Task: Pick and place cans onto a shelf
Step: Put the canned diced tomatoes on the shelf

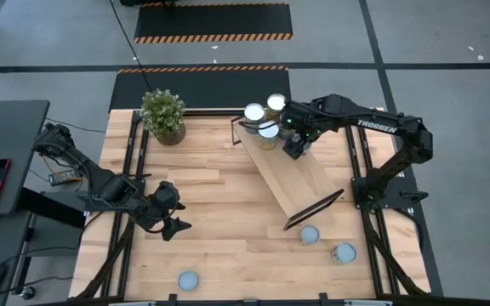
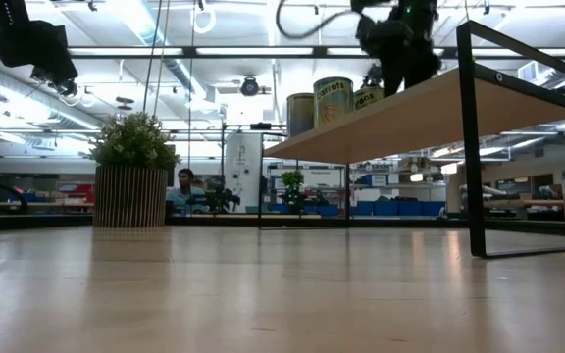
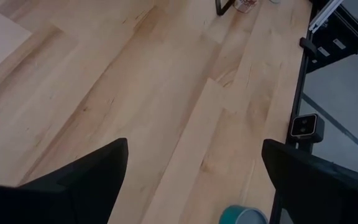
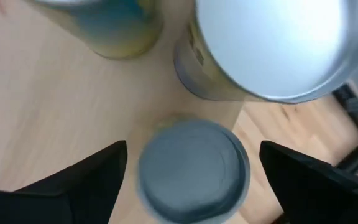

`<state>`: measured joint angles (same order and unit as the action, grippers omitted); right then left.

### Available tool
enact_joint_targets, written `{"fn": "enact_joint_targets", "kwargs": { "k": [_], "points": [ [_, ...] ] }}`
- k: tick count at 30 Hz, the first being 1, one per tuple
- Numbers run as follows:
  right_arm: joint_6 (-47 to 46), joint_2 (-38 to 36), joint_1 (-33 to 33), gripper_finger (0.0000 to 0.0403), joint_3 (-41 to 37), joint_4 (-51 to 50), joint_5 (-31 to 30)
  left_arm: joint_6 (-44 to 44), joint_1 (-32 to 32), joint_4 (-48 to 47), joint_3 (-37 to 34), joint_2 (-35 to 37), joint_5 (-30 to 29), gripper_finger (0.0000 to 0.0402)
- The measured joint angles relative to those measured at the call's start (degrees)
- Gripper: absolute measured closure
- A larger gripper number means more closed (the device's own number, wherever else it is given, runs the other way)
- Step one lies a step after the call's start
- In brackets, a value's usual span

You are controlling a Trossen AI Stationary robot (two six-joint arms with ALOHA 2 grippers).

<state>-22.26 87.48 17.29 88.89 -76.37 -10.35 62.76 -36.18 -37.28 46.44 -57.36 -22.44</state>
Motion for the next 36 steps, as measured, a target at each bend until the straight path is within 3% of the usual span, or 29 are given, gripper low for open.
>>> {"fn": "enact_joint_targets", "kwargs": {
  "k": [10,20,24,31,36],
  "points": [
    [-4.35,-1.90,-7.71,0.0028,8.24,-3.75,-2.17,-0.02,0.00,0.00,-0.02,0.00,0.02,0.0027],
    [-9.73,-2.15,-30.29,0.0035,8.56,10.98,-4.87,-0.37,0.00,0.12,-0.02,0.00,-1.64,0.0027],
    [-16.44,0.27,-38.46,0.0041,8.51,10.73,-8.23,-0.43,0.00,0.11,-0.02,0.02,-1.70,0.0027],
    [-31.11,3.65,-50.69,0.0050,8.33,5.76,-8.48,-1.90,0.00,0.17,-0.02,0.02,-1.76,0.0027],
    [-44.53,3.30,-58.16,0.0055,3.15,5.44,-7.63,-1.92,0.00,0.19,-0.02,0.02,-1.90,0.0027]
  ]
}}
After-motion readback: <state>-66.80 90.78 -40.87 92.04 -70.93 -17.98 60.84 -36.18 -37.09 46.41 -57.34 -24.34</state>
